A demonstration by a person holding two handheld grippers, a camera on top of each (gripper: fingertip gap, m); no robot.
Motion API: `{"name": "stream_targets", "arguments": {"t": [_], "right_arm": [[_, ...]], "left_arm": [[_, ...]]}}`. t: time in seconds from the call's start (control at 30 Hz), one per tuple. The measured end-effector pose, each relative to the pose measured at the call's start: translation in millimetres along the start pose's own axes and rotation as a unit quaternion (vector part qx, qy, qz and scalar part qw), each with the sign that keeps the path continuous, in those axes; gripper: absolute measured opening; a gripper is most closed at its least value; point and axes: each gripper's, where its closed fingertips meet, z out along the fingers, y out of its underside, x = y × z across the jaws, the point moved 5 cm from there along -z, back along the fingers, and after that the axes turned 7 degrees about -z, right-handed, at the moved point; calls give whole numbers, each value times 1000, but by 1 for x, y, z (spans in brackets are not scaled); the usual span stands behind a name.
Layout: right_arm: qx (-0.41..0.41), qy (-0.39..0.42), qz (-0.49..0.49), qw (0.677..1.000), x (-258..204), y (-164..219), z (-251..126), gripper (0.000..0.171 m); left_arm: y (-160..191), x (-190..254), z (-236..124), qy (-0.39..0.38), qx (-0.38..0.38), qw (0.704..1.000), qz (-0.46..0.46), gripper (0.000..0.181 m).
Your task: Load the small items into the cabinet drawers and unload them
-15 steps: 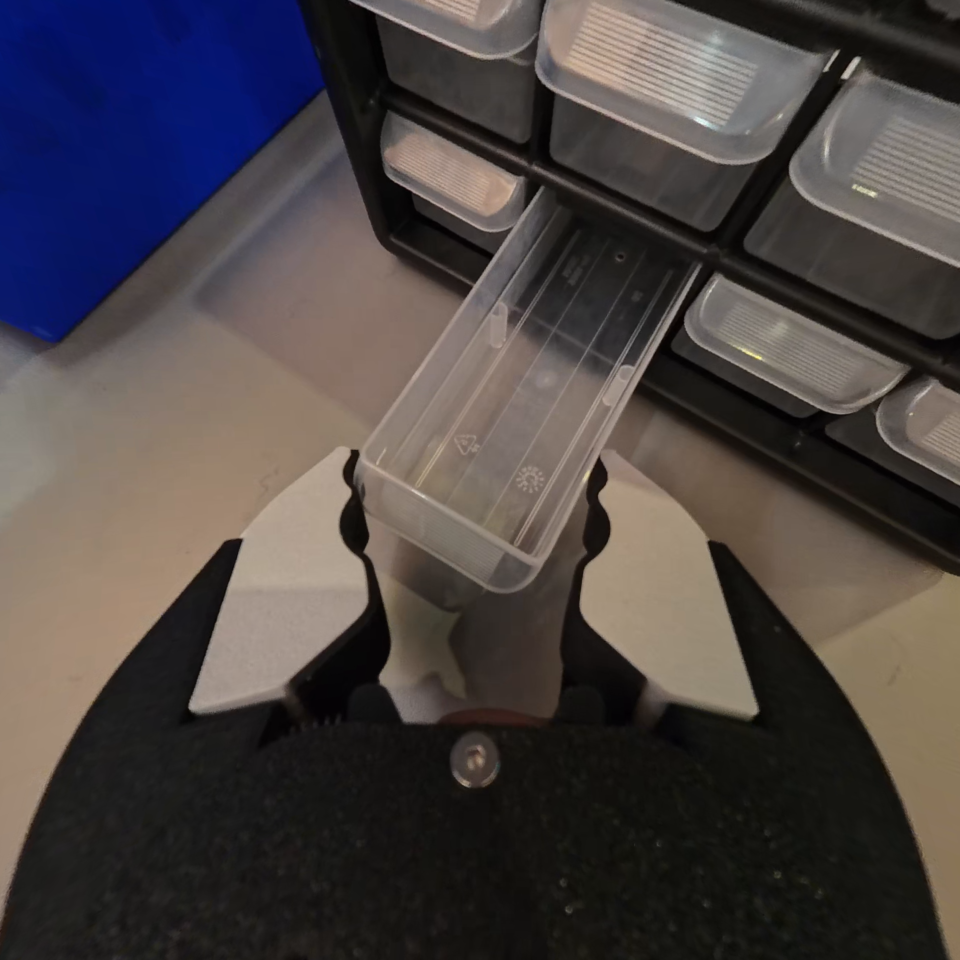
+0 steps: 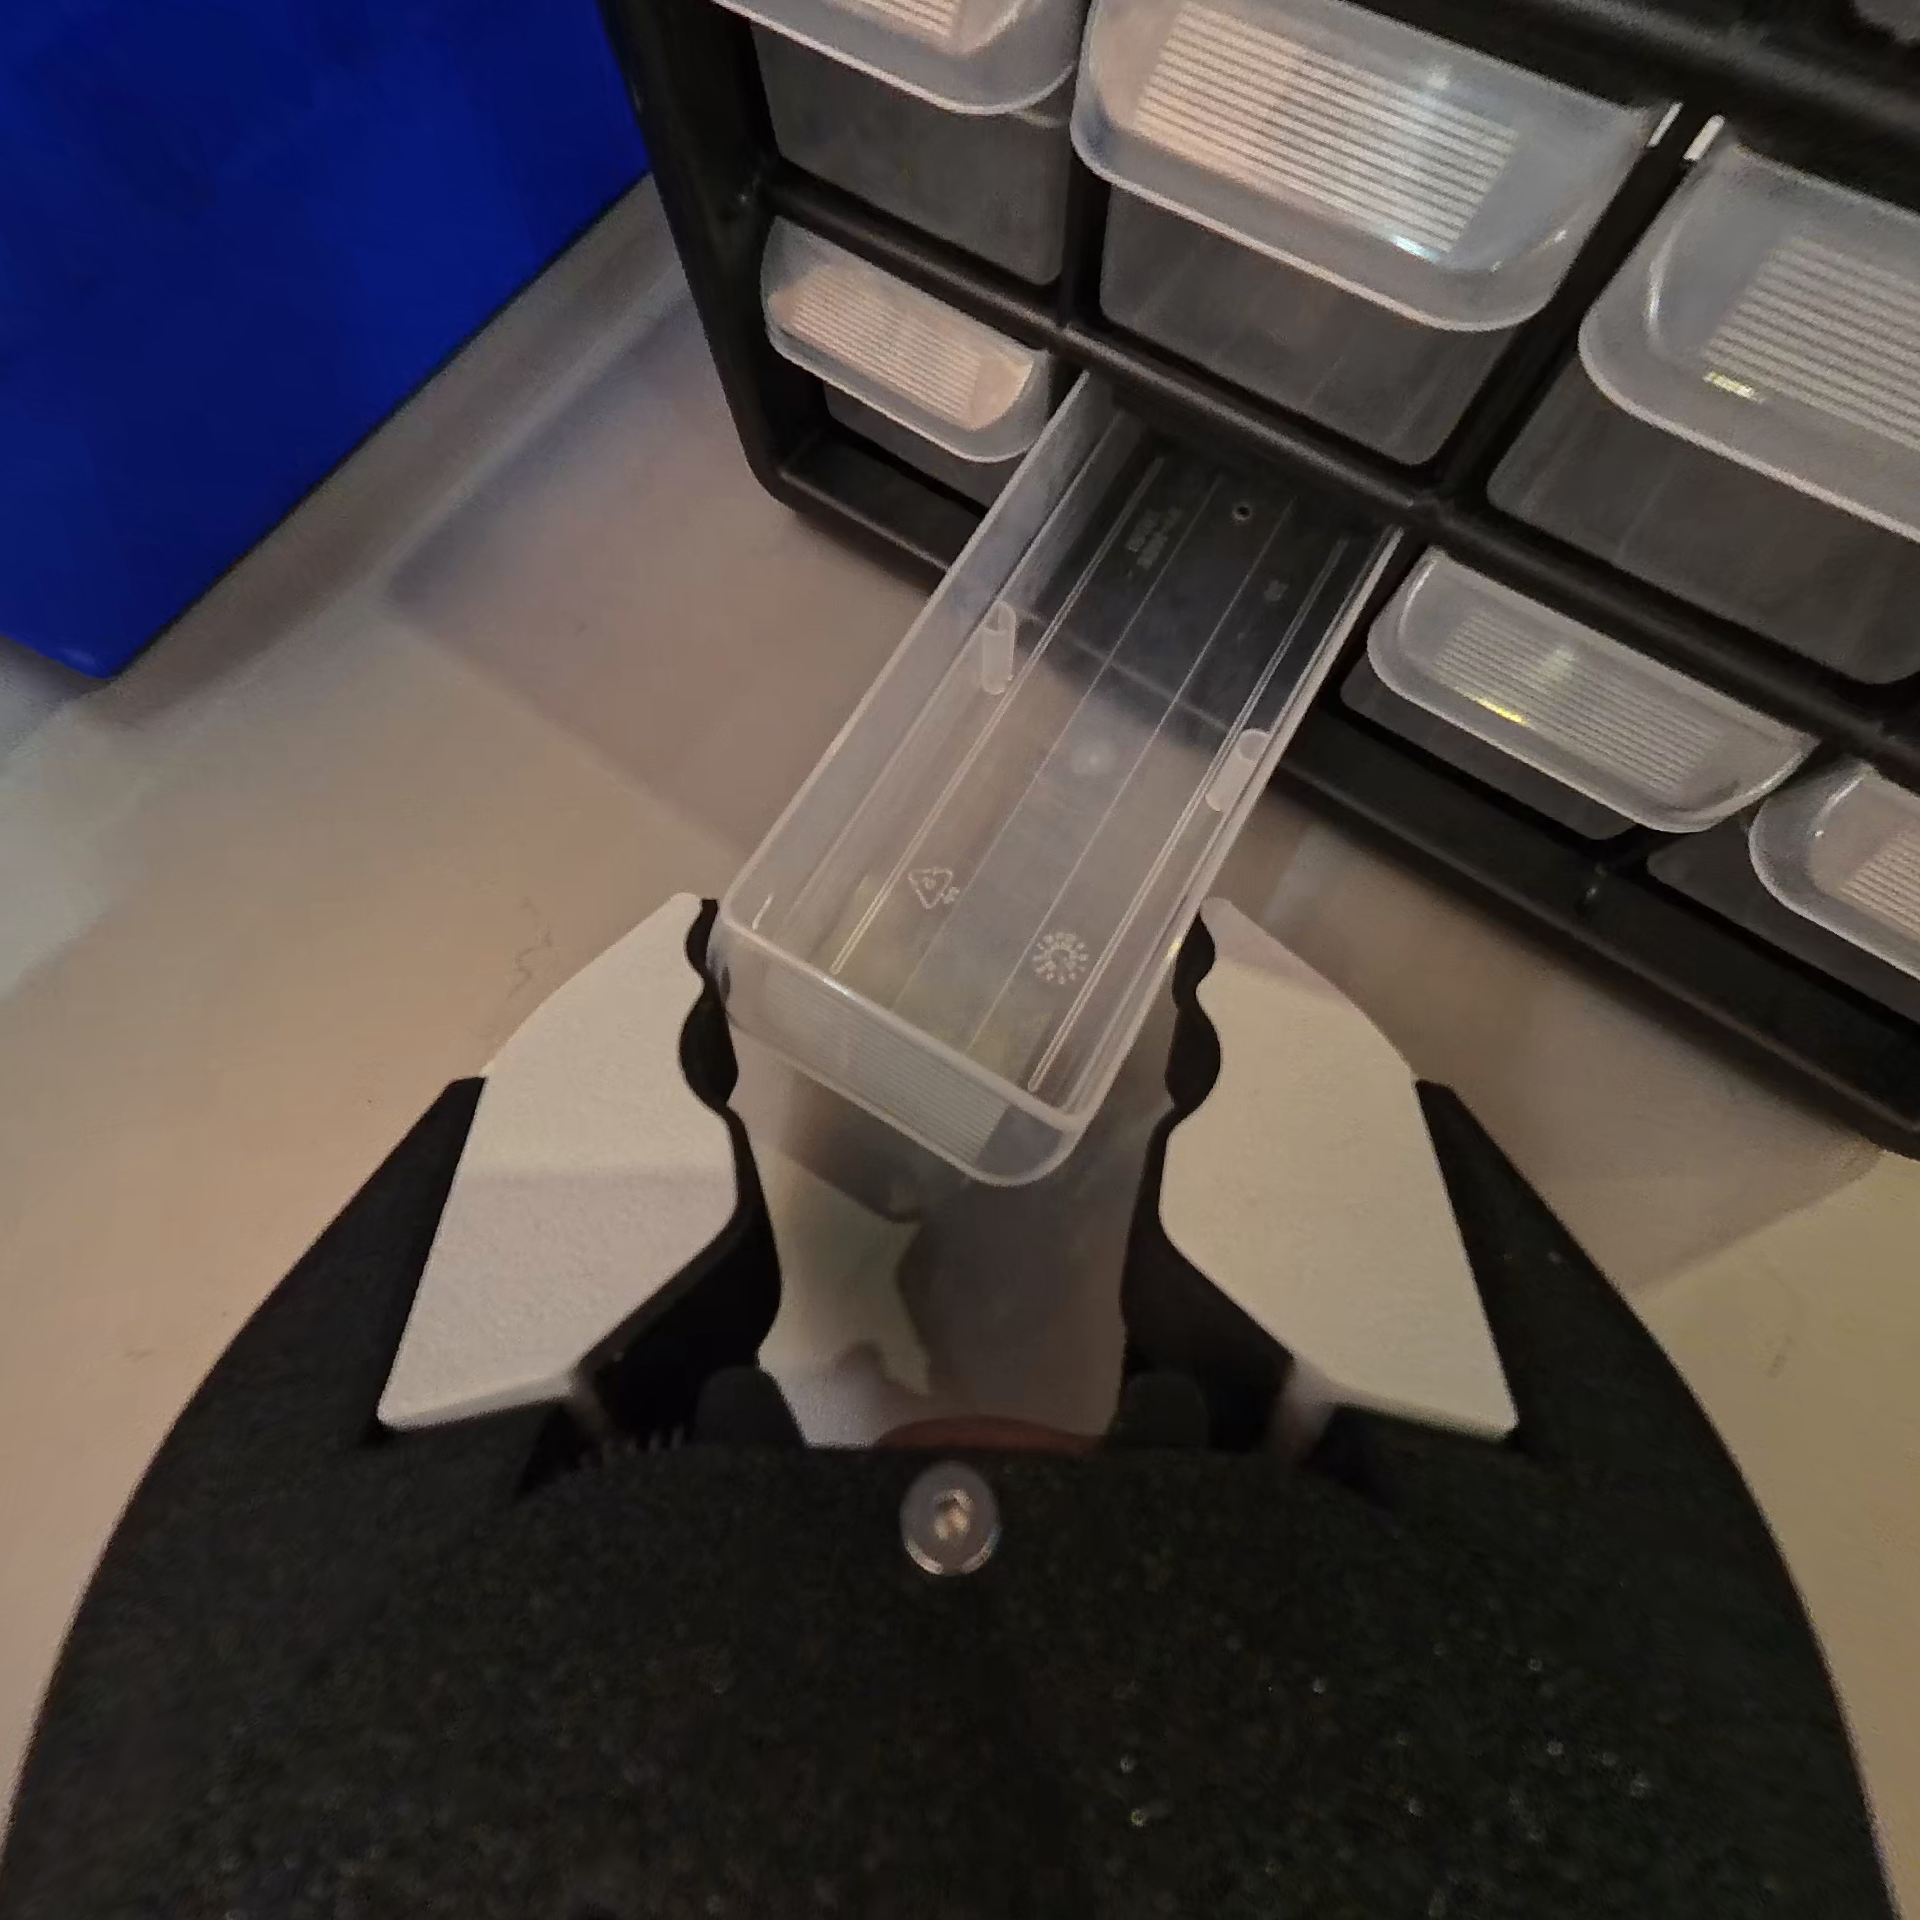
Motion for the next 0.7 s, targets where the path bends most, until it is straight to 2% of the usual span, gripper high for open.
{"name": "stream_targets", "arguments": {"t": [0.13, 0.23, 0.3, 0.37, 0.43, 0.5, 0.57, 0.63, 0.7], "right_arm": [[-1, 0, 1, 1000, 0, 0, 0, 82], [-3, 0, 0, 1000, -1, 0, -1, 82], [-8, -1, 0, 1000, -2, 1, -2, 82], [-8, -5, 3, 1000, -3, 2, -4, 82], [-9, -7, 3, 1000, -4, 3, -6, 82], [-8, -7, 3, 1000, -5, 5, -7, 82], [-10, -5, -1, 1000, -7, 8, -8, 82], [-9, -2, -4, 1000, -10, 11, -10, 81], [-11, 0, -9, 1000, -12, 14, -11, 81]], "left_arm": [[3, 0, -14, 20, 11, 1000, 7, 11], [3, 23, -60, 85, 68, 992, 58, 10], [10, 60, -101, 155, 115, 969, 154, 10], [19, 107, -136, 212, 164, 932, 245, 10], [27, 155, -148, 226, 183, 899, 326, 10], [34, 199, -139, 217, 184, 866, 411, 10], [37, 234, -113, 199, 164, 840, 478, 10], [37, 255, -82, 178, 140, 832, 507, 10], [34, 265, -56, 161, 114, 836, 512, 10]]}}
